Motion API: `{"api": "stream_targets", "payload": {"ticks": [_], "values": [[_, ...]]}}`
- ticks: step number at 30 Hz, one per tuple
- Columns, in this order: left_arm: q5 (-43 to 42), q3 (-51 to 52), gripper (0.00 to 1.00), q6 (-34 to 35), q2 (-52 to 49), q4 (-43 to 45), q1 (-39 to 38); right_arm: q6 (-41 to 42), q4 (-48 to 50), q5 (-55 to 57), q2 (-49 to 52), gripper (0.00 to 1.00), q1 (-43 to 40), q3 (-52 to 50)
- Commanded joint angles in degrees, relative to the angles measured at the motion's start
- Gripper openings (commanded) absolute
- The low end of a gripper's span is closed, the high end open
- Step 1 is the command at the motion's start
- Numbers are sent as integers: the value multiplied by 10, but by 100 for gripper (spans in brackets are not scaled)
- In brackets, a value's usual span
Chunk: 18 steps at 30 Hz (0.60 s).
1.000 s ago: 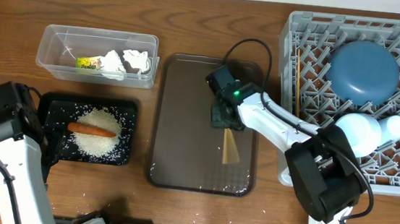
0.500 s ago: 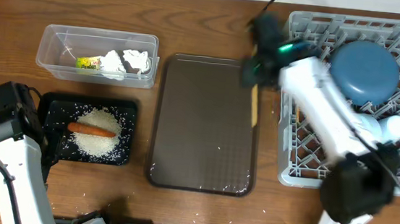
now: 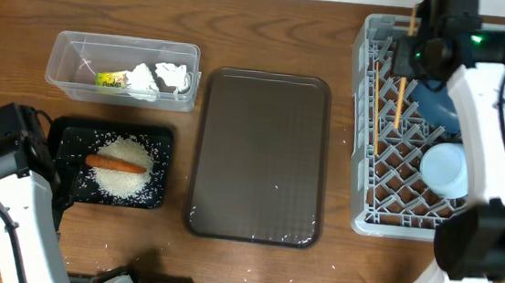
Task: Sort waste into correct bins and load items into the dishwasher rack
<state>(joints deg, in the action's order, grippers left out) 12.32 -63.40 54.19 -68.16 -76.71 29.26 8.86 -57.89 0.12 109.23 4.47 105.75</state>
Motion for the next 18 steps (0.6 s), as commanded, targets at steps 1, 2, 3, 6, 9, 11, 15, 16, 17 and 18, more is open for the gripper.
{"api": "stream_targets", "payload": {"ticks": [1,2,3,6,9,11,15,16,17,18], "values": [[3,0,98,-1,-3,-4,3,-16,12,-35,43,1,2,-8],[3,0,98,-1,-3,-3,3,-16,16,-36,54,1,4,-8],[3,0,98,-1,-3,-3,3,-16,20,-35,65,2,6,-8],[3,0,98,-1,-3,-4,3,-9,22,-36,90,7,9,-8],[3,0,98,-1,-3,-3,3,-9,15,-34,99,29,10,-8],[3,0,98,-1,-3,-3,3,-7,8,-32,98,59,10,-8],[3,0,98,-1,-3,-3,3,21,-11,-30,82,67,10,-8],[3,0,98,-1,-3,-3,3,28,-19,-30,74,66,10,-8],[3,0,98,-1,-3,-3,3,35,-28,-30,65,65,11,-8],[3,0,98,-1,-3,-3,3,40,-38,-30,54,64,12,-8]]}}
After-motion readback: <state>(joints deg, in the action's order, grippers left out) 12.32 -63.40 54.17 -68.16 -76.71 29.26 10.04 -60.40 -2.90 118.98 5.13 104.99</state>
